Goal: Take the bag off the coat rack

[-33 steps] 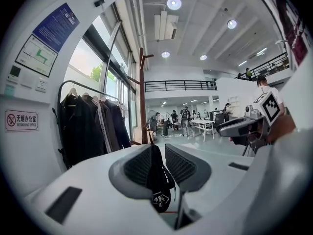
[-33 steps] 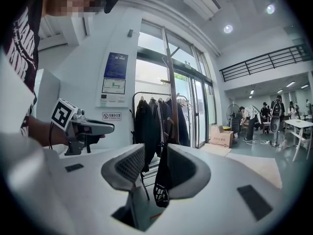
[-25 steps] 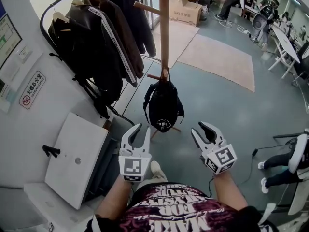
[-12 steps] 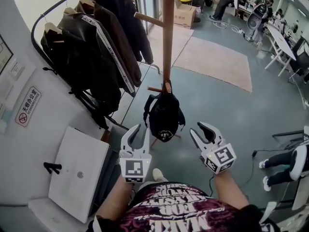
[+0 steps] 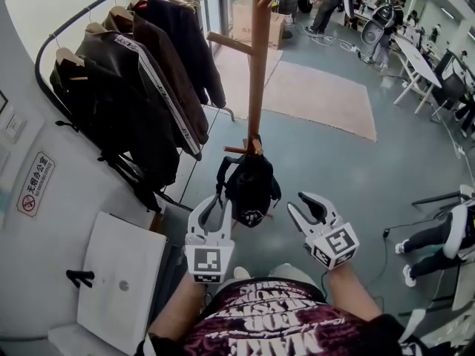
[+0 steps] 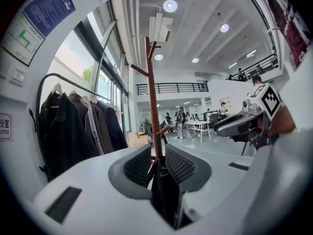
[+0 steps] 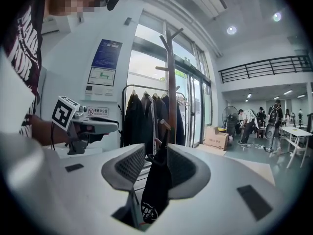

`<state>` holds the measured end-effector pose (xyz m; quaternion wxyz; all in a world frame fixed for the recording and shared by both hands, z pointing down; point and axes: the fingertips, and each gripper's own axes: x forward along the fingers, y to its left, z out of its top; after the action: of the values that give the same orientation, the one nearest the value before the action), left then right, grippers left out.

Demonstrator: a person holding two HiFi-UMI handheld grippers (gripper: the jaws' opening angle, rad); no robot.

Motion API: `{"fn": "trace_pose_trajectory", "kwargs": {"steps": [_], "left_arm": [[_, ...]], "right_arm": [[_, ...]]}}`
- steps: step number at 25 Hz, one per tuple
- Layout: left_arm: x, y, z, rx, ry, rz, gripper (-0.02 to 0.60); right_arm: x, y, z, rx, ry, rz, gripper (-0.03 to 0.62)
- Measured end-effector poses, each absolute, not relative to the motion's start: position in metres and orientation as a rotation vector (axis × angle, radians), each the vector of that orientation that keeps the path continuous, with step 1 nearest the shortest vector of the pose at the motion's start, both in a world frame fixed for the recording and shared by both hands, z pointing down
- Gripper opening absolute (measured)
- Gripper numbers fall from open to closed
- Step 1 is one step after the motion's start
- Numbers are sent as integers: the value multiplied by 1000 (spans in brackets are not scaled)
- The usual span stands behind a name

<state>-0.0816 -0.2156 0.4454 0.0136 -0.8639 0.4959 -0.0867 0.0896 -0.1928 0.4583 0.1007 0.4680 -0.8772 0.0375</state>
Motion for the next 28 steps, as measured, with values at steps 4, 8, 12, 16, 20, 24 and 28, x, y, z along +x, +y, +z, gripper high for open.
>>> {"fn": "trace_pose_trajectory", "kwargs": {"steps": [4, 8, 12, 16, 20, 24, 28], "left_arm": [[-77, -222, 447, -2708, 1521, -277, 80], [-78, -228, 449, -2701, 1537, -284, 80], [-78, -237, 455, -2693, 1574, -303, 80], [-76, -251, 455, -2680, 1597, -307, 80], [-71, -266, 458, -2682, 1623, -329, 80], [-65, -281, 463, -2684, 1639, -339, 80], [-57, -296, 467, -2699, 1628, -327, 80]], "right_arm": [[89, -200, 454, 1399, -2592, 102, 149], [88, -209, 457, 1384, -2606, 107, 146], [82, -224, 462, 1335, -2639, 124, 144], [77, -247, 462, 1284, -2675, 131, 143], [73, -270, 465, 1232, -2709, 164, 143], [70, -292, 468, 1182, -2728, 171, 141], [68, -309, 472, 1146, -2740, 182, 141]]}}
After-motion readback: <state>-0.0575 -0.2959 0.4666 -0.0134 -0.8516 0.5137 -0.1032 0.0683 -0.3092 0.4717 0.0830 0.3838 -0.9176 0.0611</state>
